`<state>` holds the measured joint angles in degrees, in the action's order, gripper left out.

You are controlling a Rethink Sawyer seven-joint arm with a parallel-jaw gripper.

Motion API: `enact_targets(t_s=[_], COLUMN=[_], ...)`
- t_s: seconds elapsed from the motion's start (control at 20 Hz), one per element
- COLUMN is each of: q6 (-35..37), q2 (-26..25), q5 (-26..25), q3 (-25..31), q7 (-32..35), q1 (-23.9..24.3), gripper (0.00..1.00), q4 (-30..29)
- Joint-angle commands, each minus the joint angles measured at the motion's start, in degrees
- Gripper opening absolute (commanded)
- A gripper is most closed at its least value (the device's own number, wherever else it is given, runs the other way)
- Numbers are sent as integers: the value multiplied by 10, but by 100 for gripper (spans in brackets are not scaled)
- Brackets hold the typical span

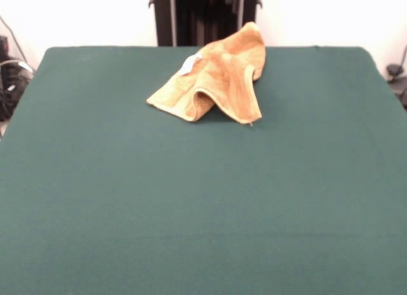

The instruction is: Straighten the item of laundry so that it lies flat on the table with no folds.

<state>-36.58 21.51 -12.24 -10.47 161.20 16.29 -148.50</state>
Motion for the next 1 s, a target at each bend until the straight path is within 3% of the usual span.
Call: enact_targets(t_s=[0.05, 0.4, 1.0], q6=[118, 147, 189], q2=[19, -6, -24], q5=[-100, -204, -363], q3=[-45, -87, -69], q7=[-146, -129, -98], q1=[-53, -93, -103], gripper=[100, 100, 100], q4=[136, 200, 265])
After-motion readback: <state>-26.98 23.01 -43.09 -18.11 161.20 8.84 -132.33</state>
